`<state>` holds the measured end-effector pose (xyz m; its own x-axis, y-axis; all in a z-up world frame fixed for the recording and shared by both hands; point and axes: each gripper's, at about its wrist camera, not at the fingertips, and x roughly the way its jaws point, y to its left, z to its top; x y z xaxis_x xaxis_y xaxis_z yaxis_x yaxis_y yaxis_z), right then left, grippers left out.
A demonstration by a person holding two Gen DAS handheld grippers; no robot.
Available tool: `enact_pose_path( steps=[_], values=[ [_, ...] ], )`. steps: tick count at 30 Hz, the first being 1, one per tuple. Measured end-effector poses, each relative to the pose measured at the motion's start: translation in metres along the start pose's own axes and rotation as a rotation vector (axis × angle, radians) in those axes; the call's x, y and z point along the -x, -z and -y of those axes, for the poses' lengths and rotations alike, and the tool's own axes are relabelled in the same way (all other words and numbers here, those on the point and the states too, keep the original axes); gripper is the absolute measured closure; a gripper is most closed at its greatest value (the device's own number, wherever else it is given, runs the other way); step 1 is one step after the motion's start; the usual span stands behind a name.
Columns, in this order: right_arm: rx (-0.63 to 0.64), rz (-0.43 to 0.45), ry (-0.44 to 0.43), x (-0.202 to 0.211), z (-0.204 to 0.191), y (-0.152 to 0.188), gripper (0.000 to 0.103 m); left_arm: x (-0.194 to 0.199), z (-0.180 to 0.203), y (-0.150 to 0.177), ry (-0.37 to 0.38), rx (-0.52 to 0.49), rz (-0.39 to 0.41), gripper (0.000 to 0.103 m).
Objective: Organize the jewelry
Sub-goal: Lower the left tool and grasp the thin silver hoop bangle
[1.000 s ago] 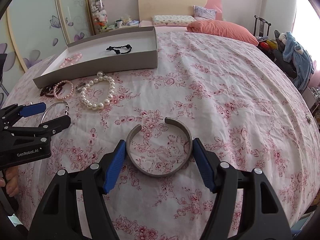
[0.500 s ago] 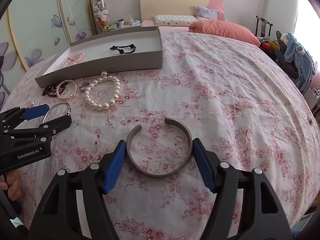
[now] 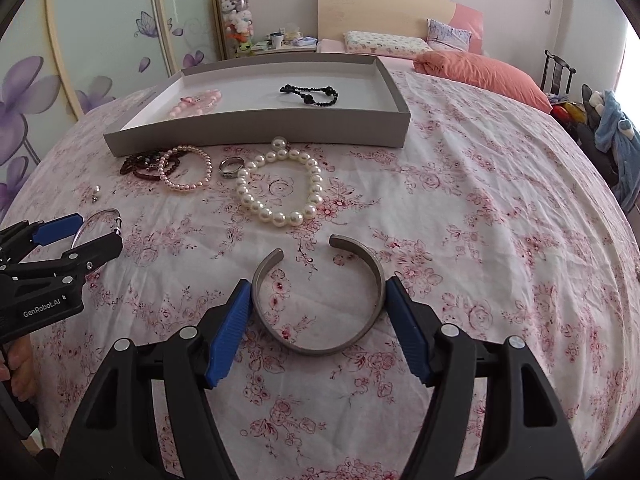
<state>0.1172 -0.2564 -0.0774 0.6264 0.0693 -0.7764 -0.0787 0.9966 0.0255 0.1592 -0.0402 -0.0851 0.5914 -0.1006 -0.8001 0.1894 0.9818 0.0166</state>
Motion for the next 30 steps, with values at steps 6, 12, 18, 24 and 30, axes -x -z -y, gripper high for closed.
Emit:
enact_pose_path(
  steps=[6, 12, 18, 24, 30],
  values=[
    [0.000, 0.000, -0.001, 0.0001, -0.0005, -0.0003, 0.035, -0.0011, -0.0015, -0.0014, -0.001, 0.000, -0.006, 0.025],
    [0.003, 0.001, 0.000, 0.0003, -0.0003, -0.0002, 0.035, -0.0029, -0.0001, -0.0013, 0.002, -0.002, -0.007, 0.025],
    [0.000, 0.004, -0.007, 0.0008, -0.0003, 0.0004, 0.036, -0.0025, 0.0019, -0.0016, 0.007, -0.009, -0.001, 0.030],
    [-0.011, 0.006, -0.012, 0.0014, 0.0012, 0.0005, 0.036, -0.0024, 0.0017, -0.0016, 0.006, -0.010, -0.001, 0.031],
    [-0.027, 0.016, -0.021, 0.0049, 0.0035, 0.0012, 0.036, -0.0003, -0.0016, 0.0004, 0.003, 0.004, -0.003, 0.031]
  ],
)
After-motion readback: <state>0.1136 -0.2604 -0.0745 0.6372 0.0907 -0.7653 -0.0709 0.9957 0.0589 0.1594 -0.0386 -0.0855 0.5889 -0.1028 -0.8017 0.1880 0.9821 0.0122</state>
